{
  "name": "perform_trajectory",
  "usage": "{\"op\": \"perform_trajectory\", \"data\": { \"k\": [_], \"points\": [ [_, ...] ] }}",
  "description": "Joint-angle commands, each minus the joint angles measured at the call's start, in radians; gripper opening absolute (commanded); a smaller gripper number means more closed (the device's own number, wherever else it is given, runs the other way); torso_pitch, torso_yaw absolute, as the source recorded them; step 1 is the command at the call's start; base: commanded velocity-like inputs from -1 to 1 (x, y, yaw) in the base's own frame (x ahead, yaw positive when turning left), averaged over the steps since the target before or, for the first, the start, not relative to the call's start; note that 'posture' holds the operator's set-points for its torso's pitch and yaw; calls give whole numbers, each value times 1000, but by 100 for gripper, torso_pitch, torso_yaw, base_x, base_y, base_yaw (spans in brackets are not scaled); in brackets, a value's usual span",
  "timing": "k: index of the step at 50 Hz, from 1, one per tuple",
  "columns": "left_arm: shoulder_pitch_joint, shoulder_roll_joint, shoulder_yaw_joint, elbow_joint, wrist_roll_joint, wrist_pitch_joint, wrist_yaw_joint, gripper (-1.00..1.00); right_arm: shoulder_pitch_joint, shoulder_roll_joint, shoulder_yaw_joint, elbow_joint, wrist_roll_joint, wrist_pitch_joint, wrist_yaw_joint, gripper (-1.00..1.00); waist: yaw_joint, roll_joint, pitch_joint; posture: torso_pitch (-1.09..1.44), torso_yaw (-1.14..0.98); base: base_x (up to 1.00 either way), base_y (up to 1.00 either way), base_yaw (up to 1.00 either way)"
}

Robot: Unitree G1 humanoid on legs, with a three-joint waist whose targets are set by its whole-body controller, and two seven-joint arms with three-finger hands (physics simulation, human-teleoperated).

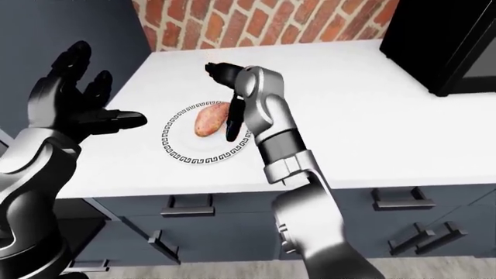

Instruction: Place the sweet potato on the rack of the oven.

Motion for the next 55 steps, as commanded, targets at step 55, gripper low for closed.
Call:
{"op": "perform_trajectory", "data": {
  "k": [55],
  "points": [
    [-31, 23, 19, -34, -19, -19, 15, 100, -64, 63, 33, 98, -187, -202, -52, 49, -3, 5, -30, 0, 0, 0, 0, 0]
  ]
}}
